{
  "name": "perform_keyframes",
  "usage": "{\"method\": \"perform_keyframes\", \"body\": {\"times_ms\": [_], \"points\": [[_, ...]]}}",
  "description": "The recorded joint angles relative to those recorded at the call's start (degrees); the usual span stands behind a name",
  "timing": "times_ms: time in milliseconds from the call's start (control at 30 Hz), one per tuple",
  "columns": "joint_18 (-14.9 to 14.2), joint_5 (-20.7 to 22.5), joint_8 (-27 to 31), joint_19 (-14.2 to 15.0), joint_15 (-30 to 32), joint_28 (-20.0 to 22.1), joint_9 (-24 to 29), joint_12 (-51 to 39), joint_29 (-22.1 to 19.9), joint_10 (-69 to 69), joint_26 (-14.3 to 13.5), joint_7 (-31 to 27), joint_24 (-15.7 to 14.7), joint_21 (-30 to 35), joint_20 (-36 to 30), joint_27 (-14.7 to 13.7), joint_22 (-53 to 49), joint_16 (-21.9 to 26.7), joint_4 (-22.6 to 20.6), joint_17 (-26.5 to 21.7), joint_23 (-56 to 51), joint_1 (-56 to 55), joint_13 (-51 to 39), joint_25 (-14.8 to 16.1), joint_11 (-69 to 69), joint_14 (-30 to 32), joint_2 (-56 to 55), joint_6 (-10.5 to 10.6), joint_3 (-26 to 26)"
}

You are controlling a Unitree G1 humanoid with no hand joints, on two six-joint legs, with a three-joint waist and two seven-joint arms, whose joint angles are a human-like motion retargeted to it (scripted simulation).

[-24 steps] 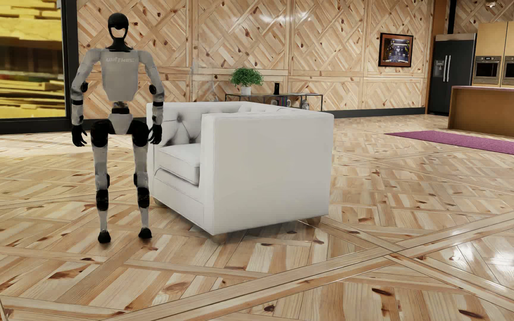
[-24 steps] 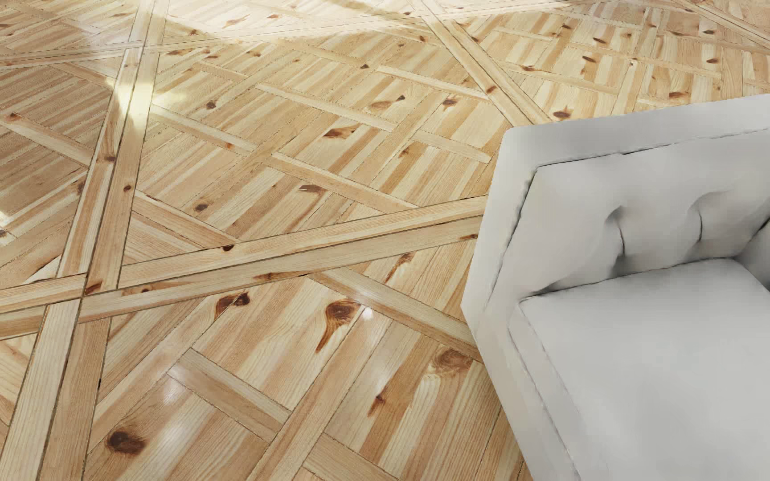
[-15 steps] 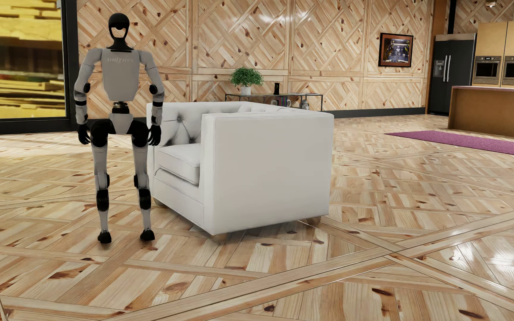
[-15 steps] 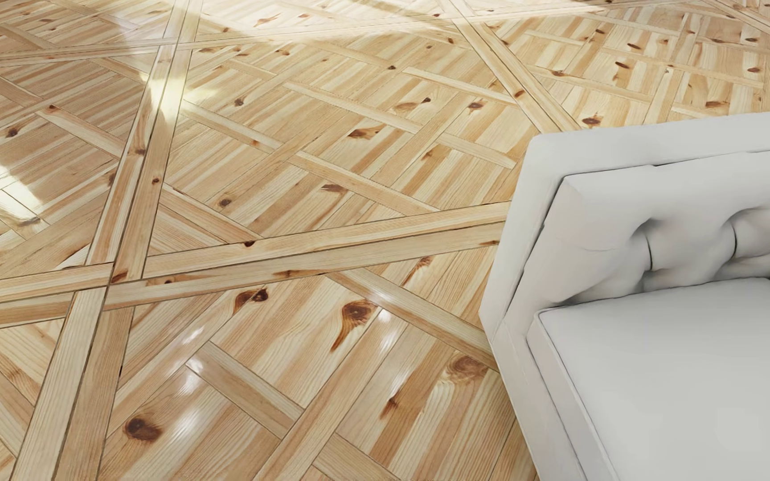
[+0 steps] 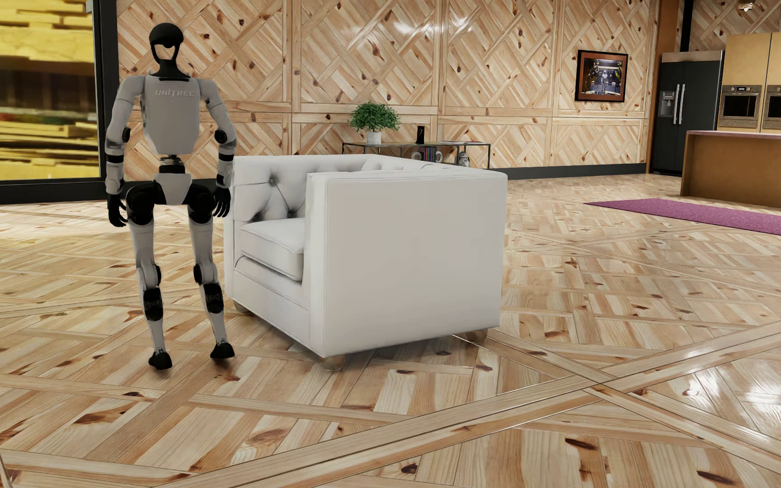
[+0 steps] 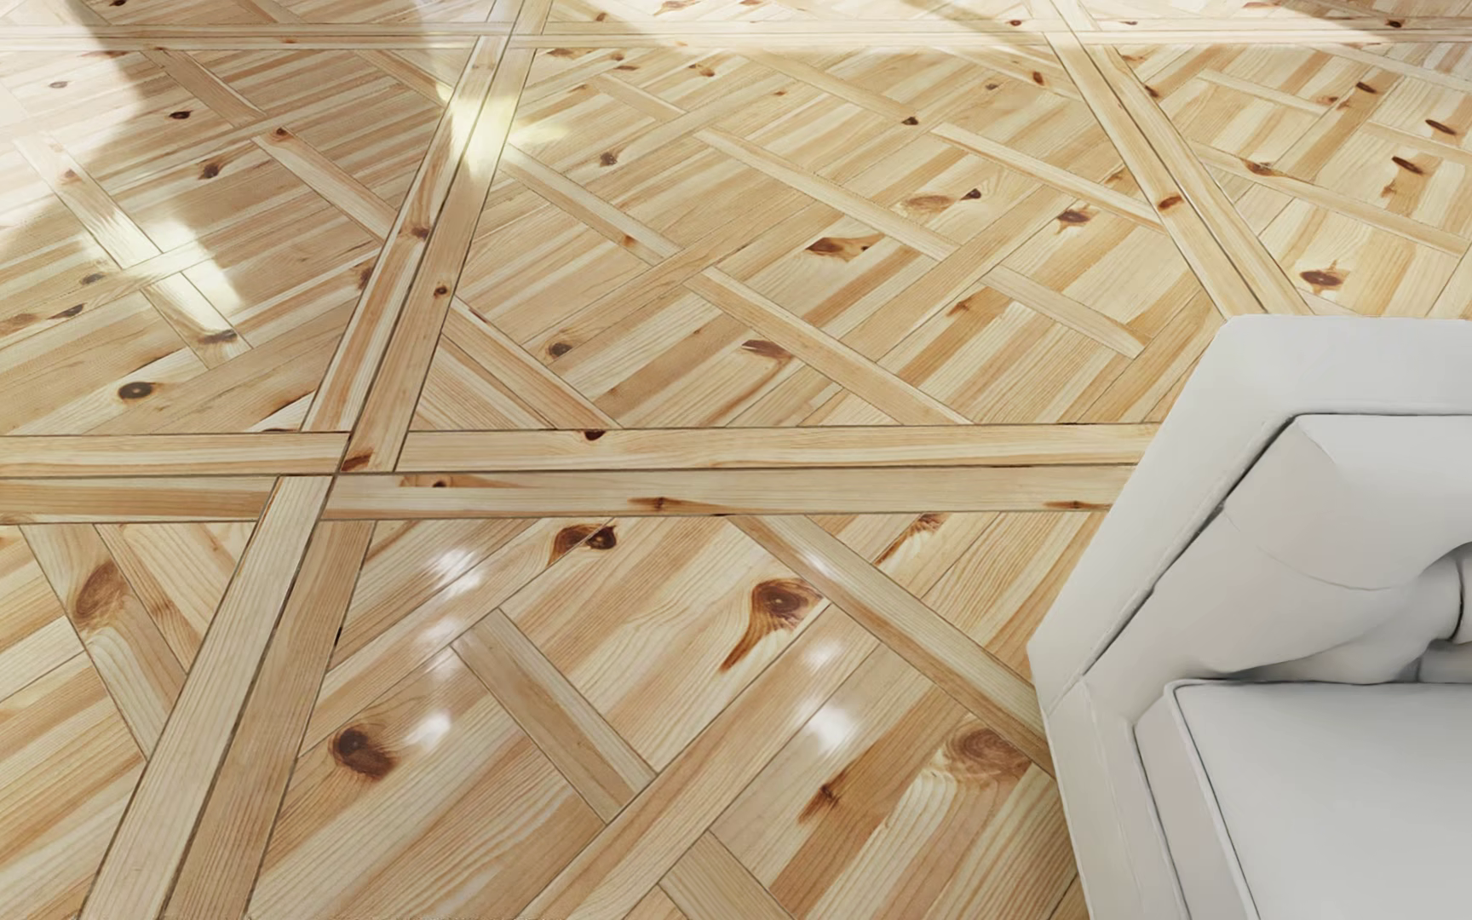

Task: Avoid the white armchair

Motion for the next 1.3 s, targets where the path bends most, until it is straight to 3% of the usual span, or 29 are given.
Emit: {"method": "perform_keyframes", "body": {"times_ms": [100, 233, 333, 433, 533, 667, 767, 833, 867, 900, 967, 1033, 1133, 1167, 1233, 1300], "points": [[0.00, -1.95, 0.00, 0.00, 8.65, 0.00, 1.56, 0.18, 0.00, -1.22, 0.00, 0.00, 0.00, -2.05, -1.01, 0.00, 1.41, 0.42, -0.33, 0.07, -0.40, 3.05, -0.44, 0.00, 20.73, -2.43, -11.91, 0.73, -2.04], [0.00, 0.05, 0.00, 0.00, 0.13, 0.00, 3.04, 0.71, 0.00, -1.40, 0.00, 0.00, 0.00, -3.73, -1.11, 0.00, 0.93, 1.56, 1.32, 0.17, -2.56, 7.50, 1.00, 0.00, 41.32, -4.76, -24.18, 3.29, -7.43], [0.00, 2.19, 0.00, 0.00, 3.67, 0.00, 3.68, 0.02, 0.00, -0.57, 0.00, 0.00, 0.00, -3.21, -0.59, 0.00, 0.91, 2.17, 2.81, 0.33, -1.67, 9.84, 2.46, 0.00, 39.06, -6.29, -29.80, 4.47, -10.82], [0.00, 3.30, 0.00, 0.00, 9.01, 0.00, 4.21, -1.79, 0.00, -0.89, 0.00, 0.00, 0.00, -0.76, -0.76, 0.00, 1.14, 2.39, 3.85, 0.55, 1.61, 13.05, 3.43, 0.00, 27.02, -7.06, -31.82, 4.60, -13.03], [0.00, 2.93, 0.00, 0.00, 15.30, 0.00, 4.20, -3.24, 0.00, -1.26, 0.00, 0.00, 0.00, 1.47, -1.50, 0.00, 0.54, 1.80, 4.31, 0.43, 4.01, 16.06, 4.52, 0.00, 8.78, -6.61, -28.27, 3.99, -15.13], [0.00, 1.25, 0.00, 0.00, 13.62, 0.00, 1.58, -3.27, 0.00, -0.79, 0.00, 0.00, 0.00, 1.72, -2.73, 0.00, -2.55, 0.00, 4.76, 0.36, 5.14, 18.43, 6.90, 0.00, -11.08, -5.07, -18.59, 2.98, -17.07], [0.00, 3.06, 0.00, 0.00, 18.98, 0.00, -0.08, -1.21, 0.00, 1.41, 0.00, 0.00, 0.00, 3.59, -1.00, 0.00, -3.30, -2.52, 6.91, 0.73, 8.31, 20.59, 7.31, 0.00, -8.72, 0.99, -17.02, 3.98, -13.53], [0.00, 5.68, 0.00, 0.00, 16.47, 0.00, 0.23, 0.31, 0.00, 9.57, 0.00, 0.00, 0.00, 5.14, -0.80, 0.00, -1.50, -4.14, 8.74, 0.35, 9.57, 17.56, 5.08, 0.00, -5.05, 9.23, -15.82, 5.69, -11.50], [0.00, 7.74, 0.00, 0.00, 13.75, 0.00, -0.39, 1.52, 0.00, 17.24, 0.00, 0.00, 0.00, -1.59, 0.86, 0.00, -1.36, -4.97, 10.25, -0.17, 6.90, 12.38, 4.60, 0.00, -5.07, 10.83, -14.82, 7.25, -12.71], [0.00, 8.71, 0.00, 0.00, 11.14, 0.00, -0.03, 1.65, 0.00, 25.90, 0.00, 0.00, 0.00, -3.02, -0.61, 0.00, -2.26, -4.13, 10.66, -0.72, 2.83, 7.55, 3.79, 0.00, -5.39, 10.18, -12.38, 7.63, -14.12], [0.00, 10.60, 0.00, 0.00, 8.33, 0.00, 1.08, 0.22, 0.00, 38.85, 0.00, 0.00, 0.00, -5.03, -2.69, 0.00, -3.96, -1.53, 11.98, -1.42, -6.95, 0.61, 2.74, 0.00, -7.00, 8.60, -5.88, 7.01, -13.53], [0.00, 11.76, 0.00, 0.00, 7.39, 0.00, 1.01, -0.97, 0.00, 42.20, 0.00, 0.00, 0.00, -7.20, 0.55, 0.00, -3.65, 0.30, 12.91, -1.25, -14.14, -5.08, 1.46, 0.00, -7.41, 12.69, -1.42, 5.11, -9.46], [0.00, 12.55, 0.00, 0.00, 5.42, 0.00, 1.81, -2.01, 0.00, 31.89, 0.00, 0.00, 0.00, -8.35, 8.43, 0.00, -2.50, 2.21, 12.04, -0.77, -20.40, -12.71, -1.12, 0.00, -7.61, 24.62, 4.23, 2.77, -6.50], [0.00, 12.49, 0.00, 0.00, 4.59, 0.00, 2.14, -2.43, 0.00, 26.17, 0.00, 0.00, 0.00, -8.21, 9.28, 0.00, -2.31, 2.84, 11.44, -0.80, -21.93, -14.42, -1.49, 0.00, -7.83, 25.89, 6.23, 2.33, -6.17], [0.00, 11.82, 0.00, 0.00, 2.99, 0.00, 2.49, -3.08, 0.00, 14.47, 0.00, 0.00, 0.00, -7.23, 8.49, 0.00, -2.17, 3.72, 10.53, -1.27, -23.35, -16.16, -1.18, 0.00, -8.31, 22.07, 10.09, 1.87, -5.09], [0.00, 10.65, 0.00, 0.00, 1.51, 0.00, 2.51, -2.78, 0.00, 3.60, 0.00, 0.00, 0.00, -5.61, 7.34, 0.00, -2.23, 3.72, 9.90, -1.50, -20.47, -15.34, -0.21, 0.00, -8.59, 13.54, 13.36, 1.49, -3.43]]}}
